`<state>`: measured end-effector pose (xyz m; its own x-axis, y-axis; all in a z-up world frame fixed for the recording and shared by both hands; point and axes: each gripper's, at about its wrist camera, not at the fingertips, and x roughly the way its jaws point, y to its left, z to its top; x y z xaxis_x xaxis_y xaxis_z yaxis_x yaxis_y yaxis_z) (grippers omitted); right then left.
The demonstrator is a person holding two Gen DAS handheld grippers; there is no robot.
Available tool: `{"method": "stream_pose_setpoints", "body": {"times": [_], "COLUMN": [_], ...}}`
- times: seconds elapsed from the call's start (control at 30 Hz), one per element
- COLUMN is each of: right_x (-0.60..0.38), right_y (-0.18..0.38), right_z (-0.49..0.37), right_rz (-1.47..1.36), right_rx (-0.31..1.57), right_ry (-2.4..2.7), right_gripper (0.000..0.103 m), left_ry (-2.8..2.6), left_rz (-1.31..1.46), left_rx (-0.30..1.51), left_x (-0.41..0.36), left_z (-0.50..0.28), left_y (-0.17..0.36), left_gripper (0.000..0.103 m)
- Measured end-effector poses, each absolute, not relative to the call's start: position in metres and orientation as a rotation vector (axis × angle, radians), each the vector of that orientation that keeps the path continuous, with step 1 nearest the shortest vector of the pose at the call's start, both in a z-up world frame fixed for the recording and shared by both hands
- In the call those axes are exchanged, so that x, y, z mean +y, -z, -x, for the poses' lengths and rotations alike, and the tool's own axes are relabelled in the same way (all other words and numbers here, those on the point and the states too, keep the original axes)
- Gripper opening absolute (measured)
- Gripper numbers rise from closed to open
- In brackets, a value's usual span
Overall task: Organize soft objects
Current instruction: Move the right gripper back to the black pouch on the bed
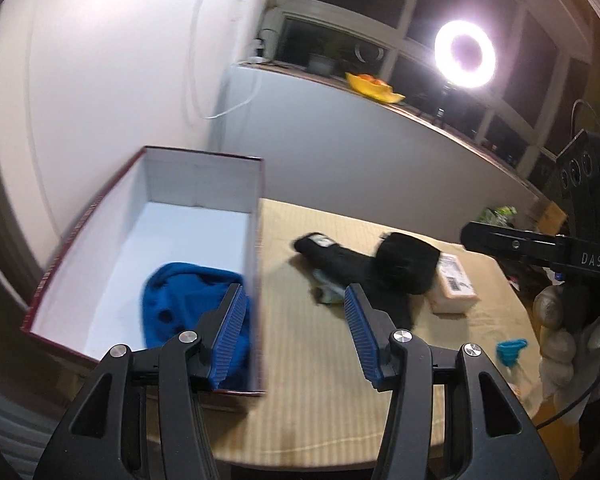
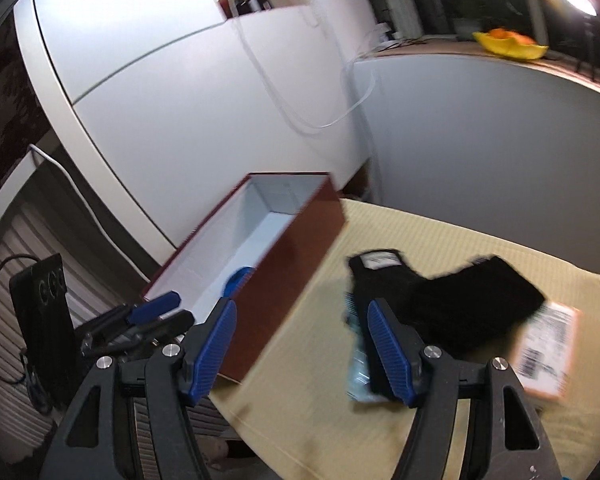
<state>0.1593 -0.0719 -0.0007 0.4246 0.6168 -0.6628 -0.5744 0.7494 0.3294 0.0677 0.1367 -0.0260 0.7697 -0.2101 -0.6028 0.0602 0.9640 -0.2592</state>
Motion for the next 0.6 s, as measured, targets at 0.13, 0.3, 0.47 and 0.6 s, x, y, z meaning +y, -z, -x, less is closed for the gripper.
{"method": "stream_pose_setpoints", "body": {"times": [0.13,0.3,0.47,0.6], "right_x": [-0.124,-0.18,-0.229,-0.265], "right_y": [-0.003,-0.003,-0.003,-0.002], "right_z": [-0.15,-0.143,-0.14,-0.136], "right_rz": [-0.111,-0.158,-0.212,-0.255], "right_rx": [0.839,0.822,0.837,0.84], "right_ry": [-0.692,-0.607,-0.543,-0.498], "right_gripper": [0.065,0.076,0.076,0.076], "left_ry": [0.205,0.255,0.29,0.313], "left_rz": [0.222,0.191,0.165,0.155], "left_rx": [0.686,0.703,0.718,0.727], "left_x": [0.116,0.091,0.072,0.062], "left_z": [-0.071,-0.079,-0.084,-0.091], "left_y": [0.025,0.027,0.028,0.026], "left_gripper": [0.05,0.05,0.05,0.05]}}
